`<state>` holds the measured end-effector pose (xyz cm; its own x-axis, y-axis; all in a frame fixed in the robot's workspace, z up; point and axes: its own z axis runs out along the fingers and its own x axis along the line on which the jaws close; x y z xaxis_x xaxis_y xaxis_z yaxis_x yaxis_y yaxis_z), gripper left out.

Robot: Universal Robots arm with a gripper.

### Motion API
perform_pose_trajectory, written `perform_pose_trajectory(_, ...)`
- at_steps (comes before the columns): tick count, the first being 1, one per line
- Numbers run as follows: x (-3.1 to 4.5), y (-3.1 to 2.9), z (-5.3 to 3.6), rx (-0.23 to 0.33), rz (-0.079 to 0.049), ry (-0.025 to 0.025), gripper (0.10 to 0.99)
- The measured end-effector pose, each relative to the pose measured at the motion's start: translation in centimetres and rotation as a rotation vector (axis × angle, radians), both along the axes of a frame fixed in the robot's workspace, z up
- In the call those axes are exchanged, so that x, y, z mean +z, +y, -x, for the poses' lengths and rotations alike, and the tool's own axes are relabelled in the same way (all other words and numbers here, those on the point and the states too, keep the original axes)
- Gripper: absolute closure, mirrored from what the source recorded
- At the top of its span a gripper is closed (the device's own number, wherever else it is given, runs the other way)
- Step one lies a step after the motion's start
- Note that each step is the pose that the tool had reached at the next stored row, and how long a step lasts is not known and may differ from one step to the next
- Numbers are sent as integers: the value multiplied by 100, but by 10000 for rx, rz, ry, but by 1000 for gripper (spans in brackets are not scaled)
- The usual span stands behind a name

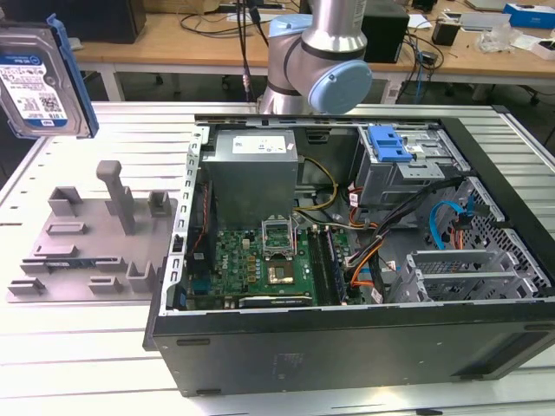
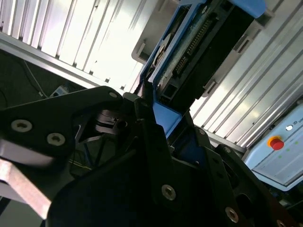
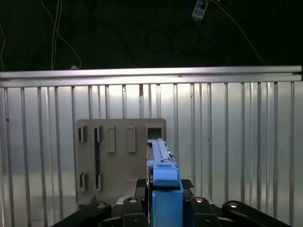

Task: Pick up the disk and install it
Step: 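Pick up the disk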

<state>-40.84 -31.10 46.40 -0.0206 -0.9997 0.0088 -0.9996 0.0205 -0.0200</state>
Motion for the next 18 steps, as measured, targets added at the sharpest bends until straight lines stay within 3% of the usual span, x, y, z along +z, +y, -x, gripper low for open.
perform_pose_trajectory(7, 94, 0, 0, 0, 0, 0, 718)
perform_pose_trajectory(18, 95, 0, 0, 30, 0, -3, 718)
